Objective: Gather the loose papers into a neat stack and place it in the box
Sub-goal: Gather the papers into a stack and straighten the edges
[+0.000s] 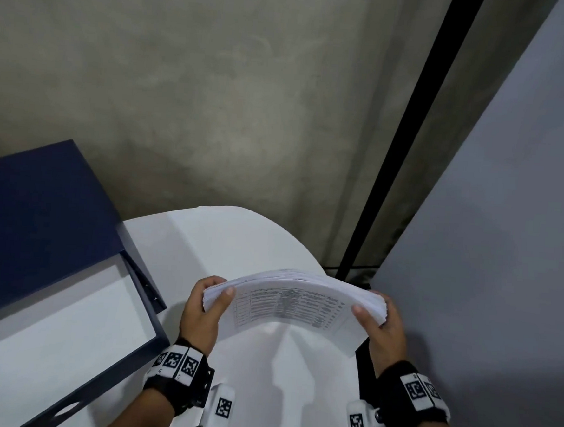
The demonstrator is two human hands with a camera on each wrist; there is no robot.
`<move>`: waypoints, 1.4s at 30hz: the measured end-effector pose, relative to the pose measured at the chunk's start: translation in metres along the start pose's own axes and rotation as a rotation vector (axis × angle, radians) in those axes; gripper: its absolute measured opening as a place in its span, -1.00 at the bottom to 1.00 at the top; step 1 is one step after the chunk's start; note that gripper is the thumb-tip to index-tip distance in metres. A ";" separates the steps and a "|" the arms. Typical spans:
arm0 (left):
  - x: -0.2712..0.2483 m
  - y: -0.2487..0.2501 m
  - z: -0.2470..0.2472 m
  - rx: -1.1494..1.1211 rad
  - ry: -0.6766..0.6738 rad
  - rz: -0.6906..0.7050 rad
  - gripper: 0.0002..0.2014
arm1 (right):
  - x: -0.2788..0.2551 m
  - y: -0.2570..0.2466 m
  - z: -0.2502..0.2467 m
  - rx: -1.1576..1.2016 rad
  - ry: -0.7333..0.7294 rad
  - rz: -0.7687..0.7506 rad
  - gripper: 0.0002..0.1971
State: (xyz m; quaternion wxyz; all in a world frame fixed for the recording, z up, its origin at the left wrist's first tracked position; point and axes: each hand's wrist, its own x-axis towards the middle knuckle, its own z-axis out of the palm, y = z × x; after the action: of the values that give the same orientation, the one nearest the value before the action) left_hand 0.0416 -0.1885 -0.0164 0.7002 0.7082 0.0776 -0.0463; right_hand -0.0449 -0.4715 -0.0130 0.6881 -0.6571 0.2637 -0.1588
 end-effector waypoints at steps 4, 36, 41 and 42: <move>0.005 0.008 0.007 -0.017 0.130 -0.022 -0.86 | 0.007 -0.011 0.009 -0.051 0.150 -0.053 -0.91; -0.012 0.120 0.058 0.871 0.028 0.919 -0.61 | 0.007 -0.108 0.071 -0.874 -0.347 -0.695 -0.75; 0.008 0.109 0.027 0.385 0.153 0.524 -0.05 | 0.010 -0.130 0.053 -0.225 -0.330 -0.418 -0.67; 0.013 0.109 0.024 0.160 0.046 0.432 0.00 | 0.010 -0.135 0.052 -0.151 -0.374 -0.381 -0.64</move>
State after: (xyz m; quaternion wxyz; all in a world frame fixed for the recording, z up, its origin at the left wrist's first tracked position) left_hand 0.0746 -0.2128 0.0884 0.6337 0.7624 -0.0638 0.1147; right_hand 0.0096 -0.4461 0.1187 0.6317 -0.7621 0.0147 -0.1411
